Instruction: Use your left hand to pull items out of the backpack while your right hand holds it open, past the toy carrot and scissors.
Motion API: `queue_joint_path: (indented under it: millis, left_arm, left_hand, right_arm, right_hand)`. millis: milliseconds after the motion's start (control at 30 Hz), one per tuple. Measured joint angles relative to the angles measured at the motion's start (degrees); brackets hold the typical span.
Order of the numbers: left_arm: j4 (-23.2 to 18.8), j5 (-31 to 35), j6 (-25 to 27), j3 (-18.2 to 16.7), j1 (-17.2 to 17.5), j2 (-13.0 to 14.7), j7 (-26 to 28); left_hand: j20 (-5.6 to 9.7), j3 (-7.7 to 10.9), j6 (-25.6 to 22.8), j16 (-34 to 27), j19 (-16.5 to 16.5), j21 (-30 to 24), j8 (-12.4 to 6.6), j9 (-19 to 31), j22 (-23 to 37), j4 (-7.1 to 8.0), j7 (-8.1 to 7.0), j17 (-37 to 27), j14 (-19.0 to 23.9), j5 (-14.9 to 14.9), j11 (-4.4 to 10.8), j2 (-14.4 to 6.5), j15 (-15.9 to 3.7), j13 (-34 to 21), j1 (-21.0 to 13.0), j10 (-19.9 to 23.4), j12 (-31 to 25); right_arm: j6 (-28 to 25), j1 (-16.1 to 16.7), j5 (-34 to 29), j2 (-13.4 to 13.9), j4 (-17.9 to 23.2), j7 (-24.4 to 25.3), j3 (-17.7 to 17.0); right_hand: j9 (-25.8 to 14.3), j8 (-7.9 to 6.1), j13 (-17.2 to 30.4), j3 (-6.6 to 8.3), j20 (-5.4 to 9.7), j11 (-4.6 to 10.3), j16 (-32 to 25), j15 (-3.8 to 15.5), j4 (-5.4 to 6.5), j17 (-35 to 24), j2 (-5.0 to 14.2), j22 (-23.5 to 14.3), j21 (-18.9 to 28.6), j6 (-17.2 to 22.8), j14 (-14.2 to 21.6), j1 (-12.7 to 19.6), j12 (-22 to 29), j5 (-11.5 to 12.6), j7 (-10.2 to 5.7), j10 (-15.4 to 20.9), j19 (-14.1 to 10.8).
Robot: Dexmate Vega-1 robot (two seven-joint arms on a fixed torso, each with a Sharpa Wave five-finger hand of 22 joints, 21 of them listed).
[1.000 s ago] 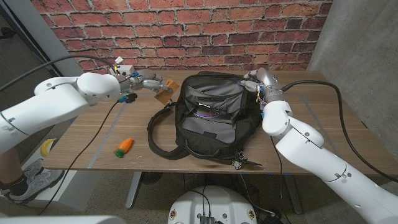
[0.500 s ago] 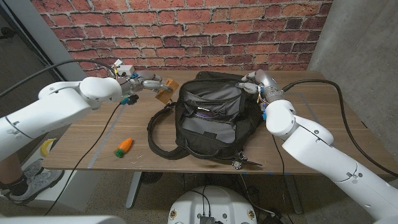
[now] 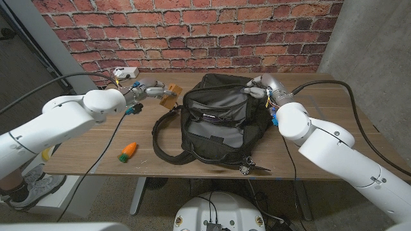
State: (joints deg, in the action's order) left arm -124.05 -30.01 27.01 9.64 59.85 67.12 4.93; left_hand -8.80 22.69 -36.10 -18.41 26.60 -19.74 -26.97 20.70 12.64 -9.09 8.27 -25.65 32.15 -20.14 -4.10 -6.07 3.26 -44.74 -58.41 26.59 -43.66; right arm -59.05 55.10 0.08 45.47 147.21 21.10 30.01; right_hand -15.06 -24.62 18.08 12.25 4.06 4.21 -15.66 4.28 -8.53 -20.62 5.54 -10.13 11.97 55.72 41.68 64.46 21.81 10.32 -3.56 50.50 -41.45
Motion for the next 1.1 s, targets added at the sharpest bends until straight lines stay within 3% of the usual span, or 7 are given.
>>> queue_joint_path:
  millis: [433,833,1100]
  left_arm:
    - [1.17,-0.31,-0.21,0.57,-0.39,-0.55,-0.20]
    - [1.99,-0.09,1.50,4.06,-4.97,-0.76,-2.48]
    - [2.27,0.70,2.36,6.06,-7.65,-1.00,-4.24]
  left_hand:
    - [0.32,0.41,0.00,0.22,-0.32,0.00,0.03,0.00,0.00,0.06,0.00,-0.27,0.00,-0.21,0.00,0.04,0.00,0.25,0.22,0.00,0.01]
    - [0.32,0.40,0.00,0.22,-0.32,-0.45,0.14,0.00,0.00,0.07,0.00,-0.27,-0.01,-0.21,0.00,-0.05,0.01,0.07,0.11,0.00,-0.22]
    - [0.32,0.41,0.00,0.22,-0.31,-0.45,0.19,0.00,0.00,0.05,0.00,-0.54,-0.01,-0.21,0.00,-0.19,0.01,0.00,-0.06,0.00,-0.21]
  right_arm:
    - [-1.75,-0.56,5.18,2.55,3.14,-0.67,-2.27]
    - [-4.16,-0.68,13.52,5.26,5.71,-1.98,-4.70]
    - [-5.43,1.21,18.32,6.63,7.74,-2.18,-8.37]
  right_hand:
    - [-0.27,-0.40,0.00,0.00,-0.06,0.31,0.00,-0.10,0.00,-0.20,-0.01,0.00,0.00,-0.18,-0.53,0.01,-0.21,0.02,0.18,-0.31,0.07]
    - [-0.26,-0.40,0.00,-0.16,-0.07,-0.17,0.46,-0.59,-0.17,-0.27,-0.02,-0.01,-0.33,-1.41,-1.45,0.01,-0.84,0.02,0.18,-1.71,0.87]
    - [-0.24,0.33,0.16,-0.41,-0.18,-0.40,1.06,-0.61,0.08,-0.26,-0.02,-0.01,-0.54,-3.15,-2.87,0.01,-1.28,0.02,0.48,-3.88,2.02]
